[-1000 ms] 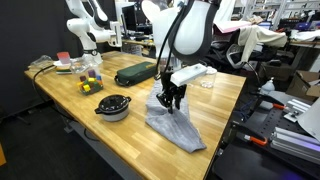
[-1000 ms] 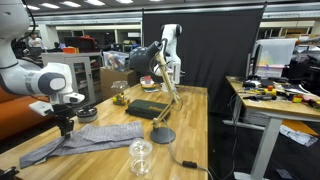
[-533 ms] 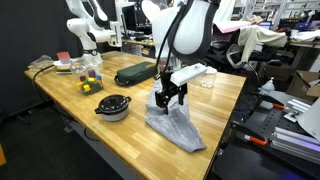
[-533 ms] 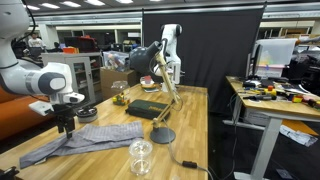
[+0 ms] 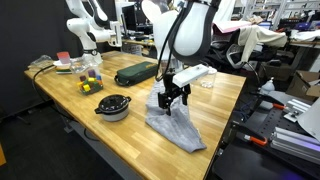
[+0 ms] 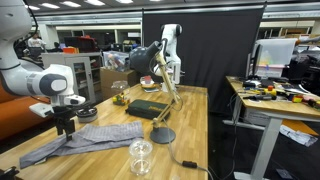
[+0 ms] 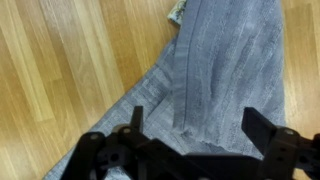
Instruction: Fold the grey towel in half
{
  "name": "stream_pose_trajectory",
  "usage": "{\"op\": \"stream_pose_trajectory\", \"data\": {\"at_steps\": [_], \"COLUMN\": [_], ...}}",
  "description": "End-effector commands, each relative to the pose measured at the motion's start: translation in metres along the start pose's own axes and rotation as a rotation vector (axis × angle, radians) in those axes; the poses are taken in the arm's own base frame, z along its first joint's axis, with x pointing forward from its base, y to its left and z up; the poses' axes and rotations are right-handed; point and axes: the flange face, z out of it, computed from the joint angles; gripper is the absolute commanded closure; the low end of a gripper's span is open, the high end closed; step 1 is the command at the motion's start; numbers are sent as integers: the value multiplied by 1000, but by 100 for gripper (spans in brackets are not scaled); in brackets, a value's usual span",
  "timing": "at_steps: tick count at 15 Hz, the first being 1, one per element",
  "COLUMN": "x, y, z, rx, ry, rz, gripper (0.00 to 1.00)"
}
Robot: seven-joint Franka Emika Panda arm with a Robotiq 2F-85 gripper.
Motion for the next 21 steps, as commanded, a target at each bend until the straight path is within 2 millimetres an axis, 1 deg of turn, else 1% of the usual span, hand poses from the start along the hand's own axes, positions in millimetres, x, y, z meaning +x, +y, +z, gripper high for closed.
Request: {"op": "stream_pose_trajectory", "data": {"at_steps": [1, 3, 7, 8, 9, 11, 13, 14, 16, 21], "x": [5, 8, 14, 15, 16, 16, 16, 16, 16, 17], "y": [2, 2, -1, -2, -2, -1, -1, -1, 0, -1], "z": [4, 5, 4, 5, 5, 7, 7, 6, 5, -3], "rx": [19, 23, 29, 29, 30, 31, 30, 28, 23, 13], "ry": [-15, -14, -8, -10, -10, -14, -17, -17, -15, -6], "rz": [-3, 0, 1, 0, 1, 3, 5, 4, 2, -7], "gripper": [28, 29, 59, 65, 73, 77, 77, 72, 68, 65]}}
